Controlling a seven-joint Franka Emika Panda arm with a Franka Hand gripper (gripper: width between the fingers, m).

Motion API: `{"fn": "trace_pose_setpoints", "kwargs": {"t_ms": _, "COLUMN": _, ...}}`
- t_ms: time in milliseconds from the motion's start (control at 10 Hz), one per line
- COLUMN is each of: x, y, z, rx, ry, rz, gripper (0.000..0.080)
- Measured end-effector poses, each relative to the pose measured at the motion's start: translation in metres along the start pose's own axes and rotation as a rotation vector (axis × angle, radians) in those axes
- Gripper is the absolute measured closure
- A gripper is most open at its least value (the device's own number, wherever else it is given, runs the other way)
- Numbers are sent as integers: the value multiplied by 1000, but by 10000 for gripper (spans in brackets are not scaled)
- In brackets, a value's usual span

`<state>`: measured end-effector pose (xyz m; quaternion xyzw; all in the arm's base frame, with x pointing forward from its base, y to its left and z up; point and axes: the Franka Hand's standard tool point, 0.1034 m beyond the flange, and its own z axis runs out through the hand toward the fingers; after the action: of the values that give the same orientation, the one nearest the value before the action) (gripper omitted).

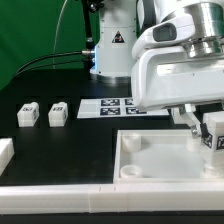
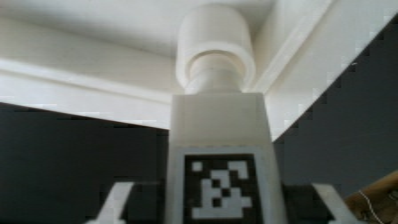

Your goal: Assemble one leg

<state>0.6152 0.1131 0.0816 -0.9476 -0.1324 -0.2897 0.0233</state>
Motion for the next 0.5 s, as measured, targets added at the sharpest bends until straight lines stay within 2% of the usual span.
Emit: {"fn": "trace_pose_setpoints", "kwargs": {"t_ms": 500, "x": -7, "y": -5, "z": -6, "rx": 3, "ry": -11, "rz": -8, "gripper": 508}}
